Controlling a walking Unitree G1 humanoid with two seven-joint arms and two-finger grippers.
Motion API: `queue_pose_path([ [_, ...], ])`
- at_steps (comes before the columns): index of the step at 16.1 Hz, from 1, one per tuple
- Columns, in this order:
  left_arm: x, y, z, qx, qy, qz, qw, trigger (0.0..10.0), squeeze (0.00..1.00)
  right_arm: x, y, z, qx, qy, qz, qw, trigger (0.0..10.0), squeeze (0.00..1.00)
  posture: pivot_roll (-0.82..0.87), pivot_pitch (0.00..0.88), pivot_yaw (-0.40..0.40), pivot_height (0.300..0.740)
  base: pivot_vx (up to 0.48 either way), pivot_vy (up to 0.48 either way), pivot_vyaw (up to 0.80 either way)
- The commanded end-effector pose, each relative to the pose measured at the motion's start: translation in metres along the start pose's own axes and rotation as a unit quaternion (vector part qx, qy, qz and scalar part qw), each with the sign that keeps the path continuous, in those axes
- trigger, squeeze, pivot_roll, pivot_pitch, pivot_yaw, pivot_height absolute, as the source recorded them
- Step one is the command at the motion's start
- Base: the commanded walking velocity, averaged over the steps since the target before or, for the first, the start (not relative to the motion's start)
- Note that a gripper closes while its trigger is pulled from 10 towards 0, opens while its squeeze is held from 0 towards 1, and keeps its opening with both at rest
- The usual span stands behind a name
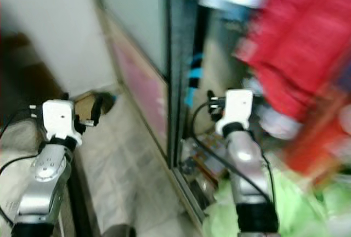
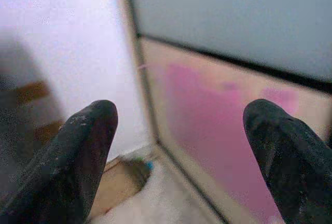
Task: Clean up the room
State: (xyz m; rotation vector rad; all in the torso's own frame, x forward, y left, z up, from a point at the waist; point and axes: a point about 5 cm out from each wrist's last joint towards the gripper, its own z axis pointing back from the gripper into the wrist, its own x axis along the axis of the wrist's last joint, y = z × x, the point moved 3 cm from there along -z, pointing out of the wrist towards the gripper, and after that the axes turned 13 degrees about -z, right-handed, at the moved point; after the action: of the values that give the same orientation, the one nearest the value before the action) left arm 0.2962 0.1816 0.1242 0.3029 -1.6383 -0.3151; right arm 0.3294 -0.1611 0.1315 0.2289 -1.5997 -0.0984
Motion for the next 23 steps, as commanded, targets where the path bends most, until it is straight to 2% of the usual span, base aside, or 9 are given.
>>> queue_pose_path([
  [1,0.0,0.002,0.003,0.006,0.0,0.002,1.0,10.0,0.0,0.001,0.007,-0.006,0.01,0.002,-0.004,1.0,10.0,0.0,-0.03,0.0,-0.059,0.74,0.0,0.0,0.8],
  [6,-0.005,0.003,0.007,0.003,0.011,-0.011,1.0,10.0,0.0,-0.004,0.005,0.001,0.017,0.005,0.009,1.0,10.0,0.0,-0.04,0.0,-0.054,0.74,0.0,0.0,0.8],
  [10,-0.012,0.001,0.019,0.017,0.034,0.01,0.999,10.0,0.0,-0.014,0.01,0.01,0.016,0.015,0.007,1.0,10.0,0.0,-0.02,0.0,-0.04,0.74,0.0,0.0,0.8],
  [12,-0.014,-0.003,0.027,0.011,0.037,0.009,0.999,10.0,0.0,-0.02,0.006,0.015,0.005,0.025,0.003,1.0,10.0,0.0,-0.01,0.0,-0.041,0.74,0.0,0.0,0.8],
  [14,-0.01,0.002,0.033,0.038,0.031,0.018,0.999,10.0,0.0,-0.024,0.002,0.02,0.006,0.033,0.008,0.999,10.0,0.0,0.0,0.003,-0.046,0.74,0.0,0.0,0.8],
  [15,-0.011,0.006,0.035,0.072,0.038,0.061,0.995,10.0,0.0,-0.026,0.002,0.018,0.006,0.034,0.008,0.999,10.0,0.0,0.0,0.004,-0.052,0.74,0.0,0.0,0.8],
  [17,-0.01,0.001,0.035,0.059,0.051,0.061,0.995,10.0,0.0,-0.025,0.006,0.014,0.009,0.031,0.006,0.999,10.0,0.0,0.02,0.002,-0.055,0.74,0.0,0.0,0.8],
  [19,-0.004,0.002,0.033,0.062,0.03,0.052,0.996,10.0,0.0,-0.024,0.008,0.012,0.01,0.03,0.003,0.999,10.0,0.0,0.02,0.026,-0.051,0.74,0.0,0.0,0.8],
  [23,-0.011,0.002,0.036,0.065,0.06,0.043,0.995,10.0,0.0,-0.02,0.012,0.007,0.016,0.02,0.001,1.0,10.0,0.0,0.01,0.025,-0.035,0.74,0.0,0.0,0.8],
])
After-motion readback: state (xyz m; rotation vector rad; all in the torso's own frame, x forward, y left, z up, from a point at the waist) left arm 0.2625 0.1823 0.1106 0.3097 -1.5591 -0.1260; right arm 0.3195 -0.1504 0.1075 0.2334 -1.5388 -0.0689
